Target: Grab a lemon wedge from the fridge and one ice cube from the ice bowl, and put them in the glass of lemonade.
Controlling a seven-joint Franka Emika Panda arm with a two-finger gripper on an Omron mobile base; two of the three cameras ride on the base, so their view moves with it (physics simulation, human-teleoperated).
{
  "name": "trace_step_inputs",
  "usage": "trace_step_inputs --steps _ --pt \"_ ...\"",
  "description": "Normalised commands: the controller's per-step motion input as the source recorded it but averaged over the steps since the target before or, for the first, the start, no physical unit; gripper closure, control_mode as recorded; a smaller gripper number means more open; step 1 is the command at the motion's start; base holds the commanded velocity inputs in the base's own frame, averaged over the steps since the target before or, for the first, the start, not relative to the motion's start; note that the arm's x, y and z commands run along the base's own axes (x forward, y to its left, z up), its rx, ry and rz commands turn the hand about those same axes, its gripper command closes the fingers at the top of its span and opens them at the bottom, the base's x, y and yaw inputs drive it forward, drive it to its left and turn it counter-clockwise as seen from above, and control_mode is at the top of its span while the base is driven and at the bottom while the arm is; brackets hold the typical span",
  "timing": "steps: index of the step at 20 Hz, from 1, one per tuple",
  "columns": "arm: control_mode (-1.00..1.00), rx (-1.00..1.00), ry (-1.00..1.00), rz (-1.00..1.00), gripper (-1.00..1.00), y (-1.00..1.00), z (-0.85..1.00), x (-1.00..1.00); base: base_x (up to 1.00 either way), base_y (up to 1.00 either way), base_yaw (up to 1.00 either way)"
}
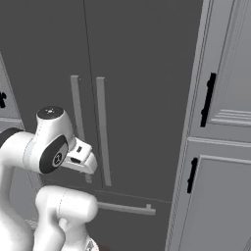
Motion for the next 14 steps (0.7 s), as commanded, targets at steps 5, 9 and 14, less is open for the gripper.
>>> trace_step_inputs --steps 5,9,14 --pt "1.0 0.0 0.0 0.0 -1.0 0.0 0.0 0.0 -0.86 -0.12 -0.03" --pt "1.0 0.0 0.0 0.0 -1.0 0.0 0.0 0.0 -0.73 -0.23 -0.06" --pt "1.0 0.0 0.0 0.0 -1.0 0.0 0.0 0.0 -0.28 -0.08 0.04"
